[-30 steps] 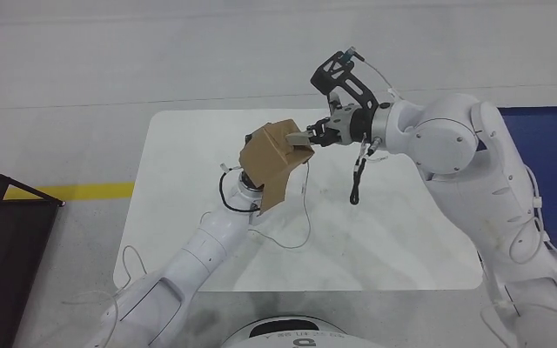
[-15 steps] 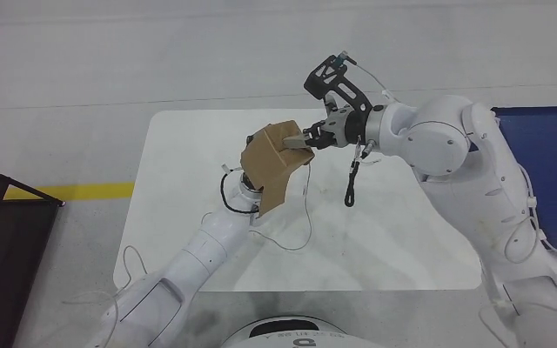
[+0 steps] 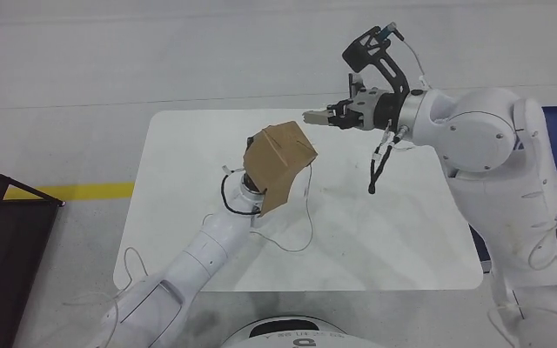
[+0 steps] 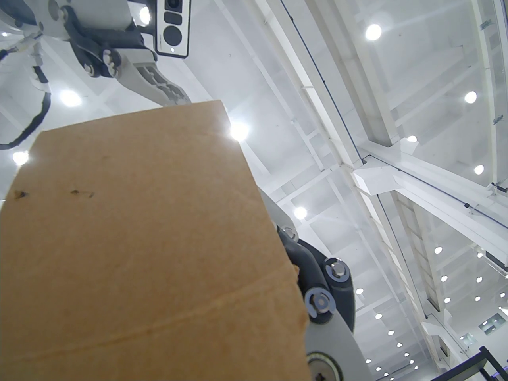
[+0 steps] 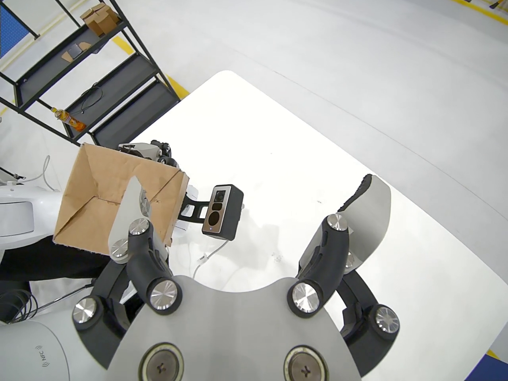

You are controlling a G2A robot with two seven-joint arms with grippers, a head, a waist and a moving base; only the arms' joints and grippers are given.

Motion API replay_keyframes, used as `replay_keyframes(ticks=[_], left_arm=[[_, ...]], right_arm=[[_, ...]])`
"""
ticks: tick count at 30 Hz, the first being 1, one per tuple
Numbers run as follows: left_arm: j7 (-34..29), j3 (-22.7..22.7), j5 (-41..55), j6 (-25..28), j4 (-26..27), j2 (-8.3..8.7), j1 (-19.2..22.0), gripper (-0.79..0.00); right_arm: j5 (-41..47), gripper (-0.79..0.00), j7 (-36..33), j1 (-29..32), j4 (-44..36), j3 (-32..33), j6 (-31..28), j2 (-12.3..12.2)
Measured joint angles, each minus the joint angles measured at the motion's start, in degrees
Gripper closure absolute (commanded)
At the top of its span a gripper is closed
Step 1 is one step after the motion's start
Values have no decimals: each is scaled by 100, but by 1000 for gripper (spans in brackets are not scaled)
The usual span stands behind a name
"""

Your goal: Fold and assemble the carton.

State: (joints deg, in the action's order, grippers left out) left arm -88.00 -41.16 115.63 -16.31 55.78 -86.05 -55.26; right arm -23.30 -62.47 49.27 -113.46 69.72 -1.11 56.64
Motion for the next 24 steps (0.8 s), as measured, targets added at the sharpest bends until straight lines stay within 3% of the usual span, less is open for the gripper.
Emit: replay_keyframes(ticks=[5,8,15,16,17,18,19,24], left_arm=[[0,-17,-237,0,-76,36,73,0],[0,-15,-989,1,-372,133,283,0],[0,81,-3393,2,-1133,593,1161,0],[0,100,-3706,2,-1219,656,1292,-55],[0,133,-4054,2,-1312,719,1429,-237],[0,203,-4577,3,-1436,797,1626,-720],[0,270,-4978,3,-1508,847,1771,-785],[15,767,-6638,-12,-1397,929,2323,-785]], right_arm=[[166,-785,74,135,-62,216,34,-29],[478,-785,160,296,-36,626,82,-71],[795,-785,306,1198,-132,2249,128,-238],[811,-785,321,1333,-157,2437,123,-252],[825,-785,337,1466,-183,2613,117,-265],[852,-785,361,1639,-223,2827,109,-278],[883,-785,386,1764,-257,2969,109,-285],[1081,-785,418,2387,-460,3445,69,-303]])
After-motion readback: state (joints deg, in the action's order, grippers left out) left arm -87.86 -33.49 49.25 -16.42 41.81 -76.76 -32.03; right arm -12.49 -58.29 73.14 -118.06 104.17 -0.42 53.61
